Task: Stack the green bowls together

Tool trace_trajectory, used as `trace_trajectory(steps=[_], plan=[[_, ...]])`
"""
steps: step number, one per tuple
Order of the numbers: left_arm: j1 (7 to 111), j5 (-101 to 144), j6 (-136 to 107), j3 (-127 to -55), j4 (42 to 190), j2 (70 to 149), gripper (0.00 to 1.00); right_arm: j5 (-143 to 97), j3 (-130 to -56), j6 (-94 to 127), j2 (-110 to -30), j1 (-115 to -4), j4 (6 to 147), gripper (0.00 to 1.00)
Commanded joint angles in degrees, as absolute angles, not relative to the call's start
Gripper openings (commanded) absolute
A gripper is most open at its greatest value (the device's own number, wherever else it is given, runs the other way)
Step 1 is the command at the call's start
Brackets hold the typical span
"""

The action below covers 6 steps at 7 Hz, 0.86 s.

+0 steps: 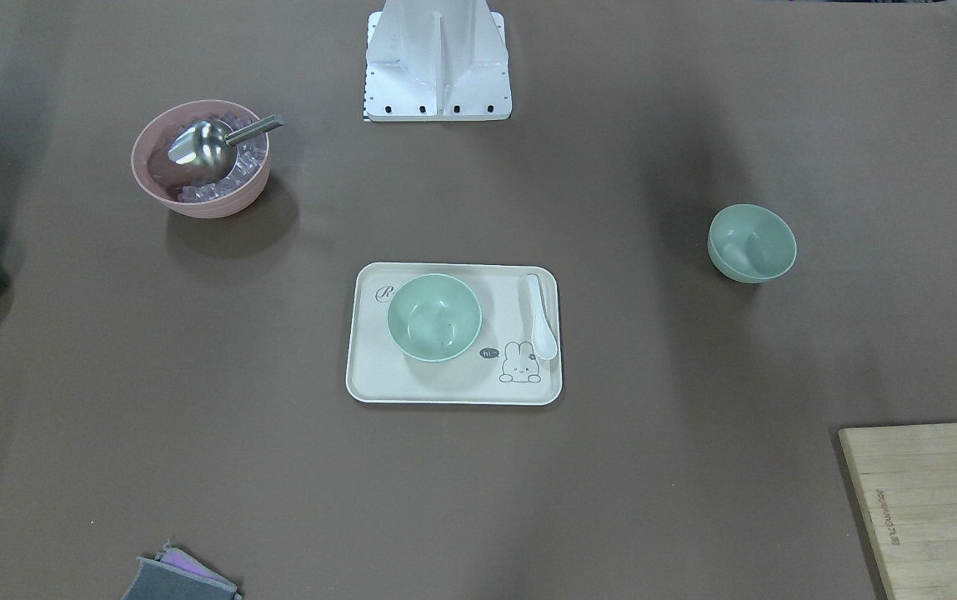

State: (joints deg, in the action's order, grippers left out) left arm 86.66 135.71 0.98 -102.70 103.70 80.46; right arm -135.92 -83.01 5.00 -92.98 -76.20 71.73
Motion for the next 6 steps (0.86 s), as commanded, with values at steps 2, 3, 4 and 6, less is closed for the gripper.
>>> trace_trajectory(steps=[2, 3, 4, 6], plan=[[86.66, 135.7, 0.88, -104.15, 103.62, 80.42, 0.98, -135.79, -81.65, 5.01, -93.08, -74.1, 71.72, 0.91], [86.66, 135.62, 0.97, -104.15, 103.62, 80.42, 0.98, -135.88, -81.3, 4.92, -92.99, -74.0, 71.72, 0.85], [86.66, 135.62, 0.97, -104.15, 103.62, 80.42, 0.98, -136.23, -81.3, 5.18, -92.99, -74.0, 71.81, 0.54], [86.75, 135.62, 1.05, -105.64, 103.71, 79.55, 0.98, -136.32, -81.21, 6.5, -92.81, -73.83, 71.81, 0.03]])
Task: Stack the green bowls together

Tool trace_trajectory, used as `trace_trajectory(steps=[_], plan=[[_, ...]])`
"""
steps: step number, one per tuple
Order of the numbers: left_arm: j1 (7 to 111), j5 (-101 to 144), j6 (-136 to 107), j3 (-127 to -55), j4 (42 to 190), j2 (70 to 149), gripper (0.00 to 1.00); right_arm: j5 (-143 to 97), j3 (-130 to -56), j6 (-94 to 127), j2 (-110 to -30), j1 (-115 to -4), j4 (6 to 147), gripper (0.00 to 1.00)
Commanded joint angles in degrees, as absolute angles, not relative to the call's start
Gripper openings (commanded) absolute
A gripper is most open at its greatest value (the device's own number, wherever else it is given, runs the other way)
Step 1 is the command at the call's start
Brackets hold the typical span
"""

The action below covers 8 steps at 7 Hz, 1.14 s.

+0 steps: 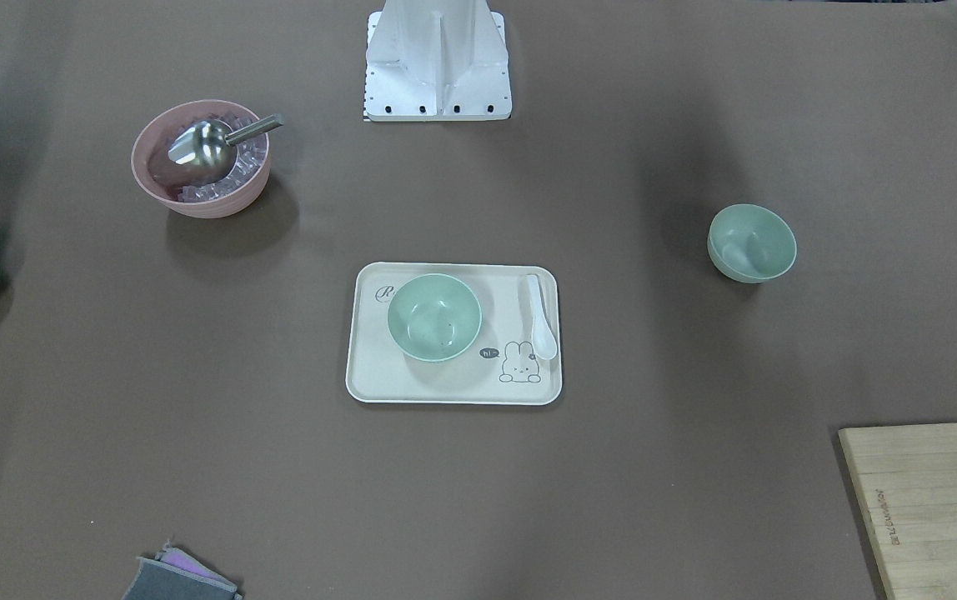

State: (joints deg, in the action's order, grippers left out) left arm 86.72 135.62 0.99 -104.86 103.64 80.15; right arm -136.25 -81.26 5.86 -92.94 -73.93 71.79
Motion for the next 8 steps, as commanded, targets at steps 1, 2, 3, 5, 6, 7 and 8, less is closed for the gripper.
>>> trace_trajectory(steps=[1, 2, 3, 5, 6, 7, 8], plan=[[86.84, 135.62, 0.97, -106.17, 103.62, 79.19, 0.98, -136.41, -81.21, 6.76, -92.64, -73.48, 71.89, 0.0], [86.84, 135.62, 0.97, -106.17, 103.62, 79.19, 0.98, -136.84, -81.82, 7.46, -92.55, -73.48, 71.89, 0.0], [86.84, 135.62, 0.97, -106.35, 103.62, 79.19, 0.98, -139.11, -83.39, 7.91, -92.55, -73.56, 71.89, 0.0], [87.01, 135.79, 0.97, -107.05, 103.54, 78.67, 0.96, -144.81, -85.95, 14.36, -88.11, -73.74, 72.68, 0.0], [86.75, 136.57, 0.88, -108.01, 103.45, 78.75, 0.93, -148.58, -86.22, 23.29, -83.02, -73.74, 72.6, 0.0], [85.53, 139.98, -2.6, -107.93, 103.1, 79.97, 0.97, -148.8, -87.53, 29.99, -79.31, -73.04, 72.51, 0.0], [82.99, 141.58, -11.51, -108.54, 103.97, 80.24, 0.97, -147.49, -88.84, 39.19, -75.01, -68.86, 72.42, 0.0]])
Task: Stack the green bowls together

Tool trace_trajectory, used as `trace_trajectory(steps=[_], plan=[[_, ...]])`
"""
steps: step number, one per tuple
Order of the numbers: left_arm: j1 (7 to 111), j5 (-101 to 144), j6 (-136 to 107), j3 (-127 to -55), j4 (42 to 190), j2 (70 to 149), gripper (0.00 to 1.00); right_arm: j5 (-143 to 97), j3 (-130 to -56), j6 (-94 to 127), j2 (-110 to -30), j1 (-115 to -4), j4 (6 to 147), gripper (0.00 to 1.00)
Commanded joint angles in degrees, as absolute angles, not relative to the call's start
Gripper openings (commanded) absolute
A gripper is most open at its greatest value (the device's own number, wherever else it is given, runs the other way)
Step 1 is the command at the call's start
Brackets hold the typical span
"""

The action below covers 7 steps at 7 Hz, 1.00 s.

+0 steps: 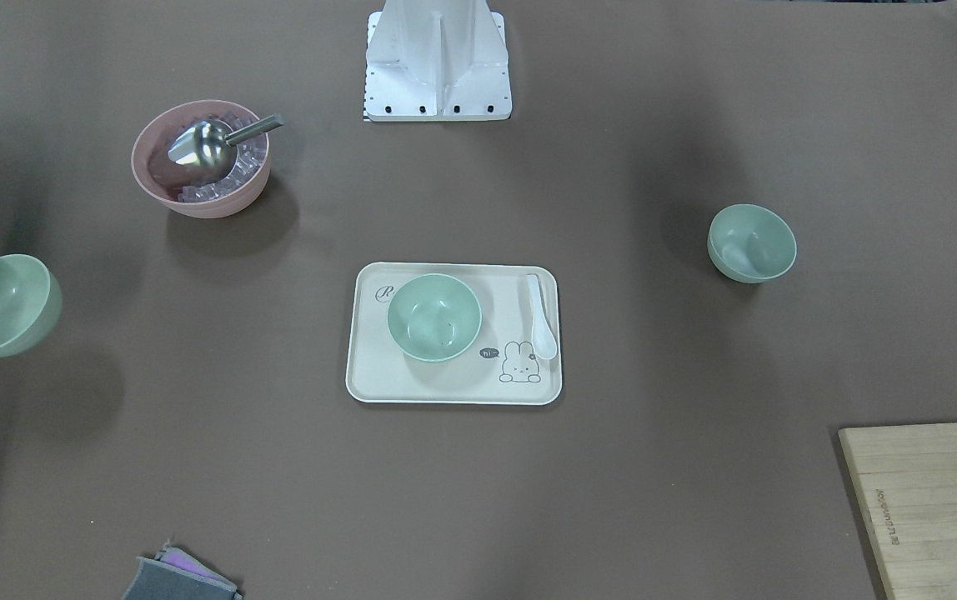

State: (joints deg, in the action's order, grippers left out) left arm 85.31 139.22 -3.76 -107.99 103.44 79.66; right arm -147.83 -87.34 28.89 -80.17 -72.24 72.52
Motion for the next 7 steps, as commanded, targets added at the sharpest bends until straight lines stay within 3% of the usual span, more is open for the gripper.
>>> trace_trajectory(steps=[1, 3, 7], plan=[[81.4, 143.42, -18.13, -108.89, 109.98, 79.64, 0.98, -142.61, -90.42, 48.77, -71.23, -63.42, 72.33, 0.0], [72.64, 143.53, -40.1, -108.46, 117.29, 81.38, 0.98, -138.0, -92.02, 61.28, -64.2, -55.05, 72.42, 0.0], [64.37, 134.59, -47.08, -105.91, 120.32, 83.58, 0.98, -126.32, -92.64, 71.89, -54.68, -43.7, 74.0, 0.0]])
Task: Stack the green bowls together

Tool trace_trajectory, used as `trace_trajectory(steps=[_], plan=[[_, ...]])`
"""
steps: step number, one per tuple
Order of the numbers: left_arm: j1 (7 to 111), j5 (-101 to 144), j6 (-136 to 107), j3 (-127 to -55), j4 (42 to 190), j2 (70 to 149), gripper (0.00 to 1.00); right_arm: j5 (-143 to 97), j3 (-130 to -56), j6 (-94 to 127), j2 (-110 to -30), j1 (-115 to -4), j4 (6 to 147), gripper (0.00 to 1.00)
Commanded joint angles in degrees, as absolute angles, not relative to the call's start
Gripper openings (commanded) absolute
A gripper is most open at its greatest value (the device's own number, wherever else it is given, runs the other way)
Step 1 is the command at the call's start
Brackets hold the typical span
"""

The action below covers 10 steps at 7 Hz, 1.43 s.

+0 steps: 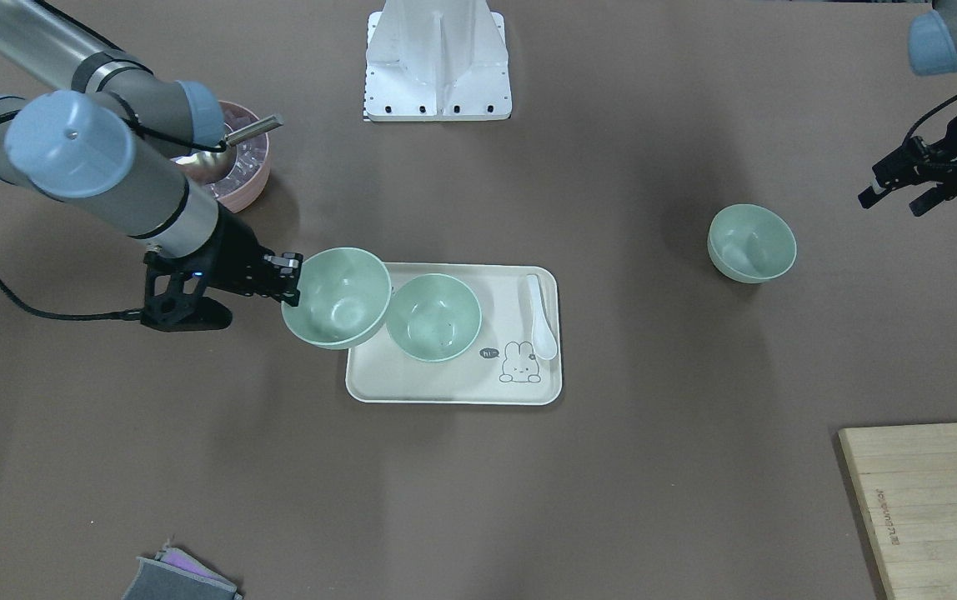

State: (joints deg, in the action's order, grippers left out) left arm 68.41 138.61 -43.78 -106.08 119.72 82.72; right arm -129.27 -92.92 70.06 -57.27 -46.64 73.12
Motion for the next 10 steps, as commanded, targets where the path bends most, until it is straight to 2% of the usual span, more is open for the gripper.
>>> trace_trajectory(steps=[1, 3, 8, 9, 10], plan=[[64.08, 134.47, -48.07, -105.65, 122.06, 83.5, 0.98, -123.69, -90.03, 73.46, -52.75, -41.94, 73.83, 0.0], [64.07, 134.56, -48.25, -105.64, 122.52, 83.41, 0.98, -122.08, -85.36, 74.35, -49.32, -39.92, 73.39, 0.0], [63.81, 134.39, -47.9, -105.12, 122.52, 82.97, 0.98, -122.08, -83.85, 76.38, -48.43, -39.46, 73.21, 0.0], [62.68, 134.21, -47.99, -104.77, 122.43, 82.97, 0.98, -122.08, -83.41, 76.46, -47.56, -39.46, 73.21, 0.88], [57.53, 129.95, -49.29, -103.03, 123.65, 83.06, 0.98, -122.17, -83.5, 76.81, -46.94, -39.64, 73.21, 1.0]])
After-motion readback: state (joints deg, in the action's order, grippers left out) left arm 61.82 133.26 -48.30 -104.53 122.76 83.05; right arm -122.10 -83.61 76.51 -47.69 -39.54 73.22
